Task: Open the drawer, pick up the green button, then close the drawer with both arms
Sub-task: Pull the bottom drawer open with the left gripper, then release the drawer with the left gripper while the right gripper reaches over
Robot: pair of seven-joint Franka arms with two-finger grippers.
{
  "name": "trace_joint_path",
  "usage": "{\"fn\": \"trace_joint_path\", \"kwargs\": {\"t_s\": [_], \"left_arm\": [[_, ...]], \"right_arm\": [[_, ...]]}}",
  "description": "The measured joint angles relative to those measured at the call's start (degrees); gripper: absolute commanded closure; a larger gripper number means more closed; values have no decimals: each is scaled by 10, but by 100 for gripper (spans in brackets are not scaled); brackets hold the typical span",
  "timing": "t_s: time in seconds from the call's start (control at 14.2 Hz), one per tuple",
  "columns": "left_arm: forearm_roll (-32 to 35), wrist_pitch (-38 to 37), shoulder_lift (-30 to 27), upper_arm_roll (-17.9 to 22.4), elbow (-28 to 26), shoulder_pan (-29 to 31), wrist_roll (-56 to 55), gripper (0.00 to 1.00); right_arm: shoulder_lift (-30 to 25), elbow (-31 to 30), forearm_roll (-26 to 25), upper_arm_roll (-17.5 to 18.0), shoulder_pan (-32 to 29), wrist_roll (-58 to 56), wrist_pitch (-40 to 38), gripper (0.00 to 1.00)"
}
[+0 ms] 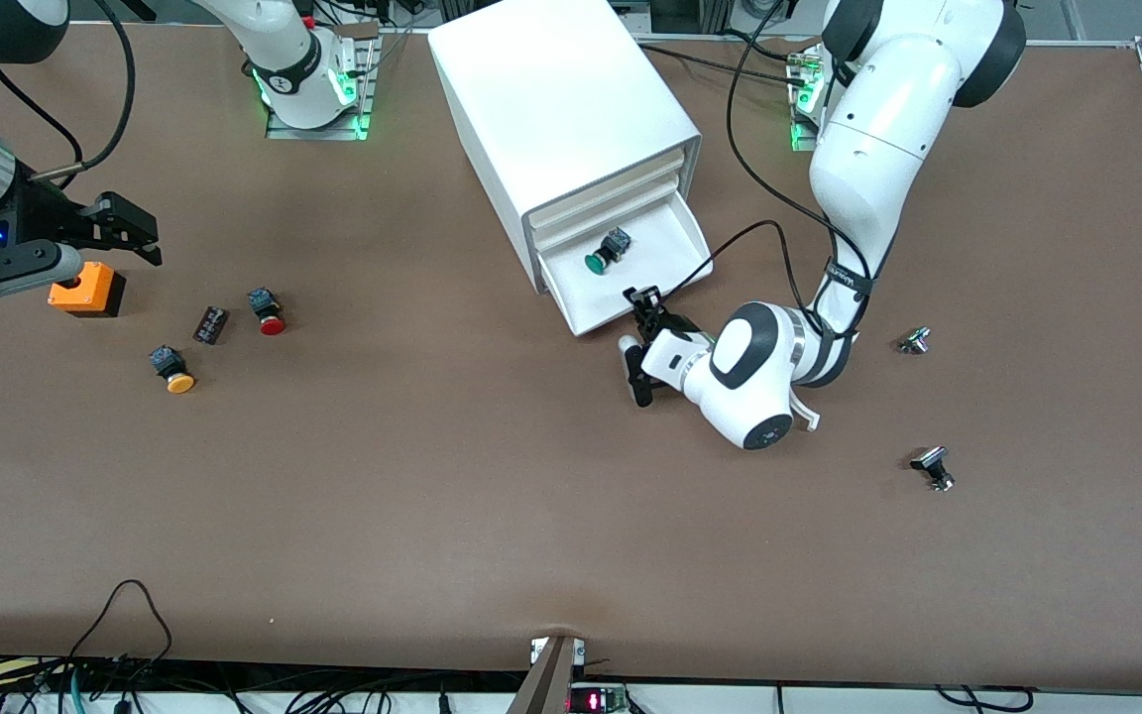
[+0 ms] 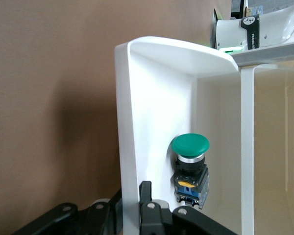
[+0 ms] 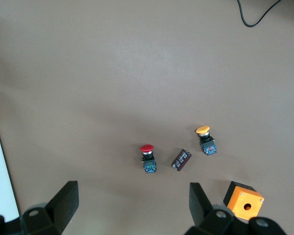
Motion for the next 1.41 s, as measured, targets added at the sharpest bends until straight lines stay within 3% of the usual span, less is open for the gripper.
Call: {"fn": "trace_joint_path", "kwargs": {"t_s": [0.99,1.06,1.13,1.2,1.41], "left_arm": [[0,19,15,54,49,10,6,100],[0,25,15,56,49,11,11,92],[0,27,15,56,49,11,13,52],[0,28,15,56,49,11,15,1],[6,88,17,60,50,0,8,0]], "right_arm": [[0,0,0,-1,0,0,0,1],[0,0,0,-1,0,0,0,0],[0,0,0,-1,0,1,0,0],[0,0,0,-1,0,2,0,0],[5,0,0,-1,0,2,0,0]]}}
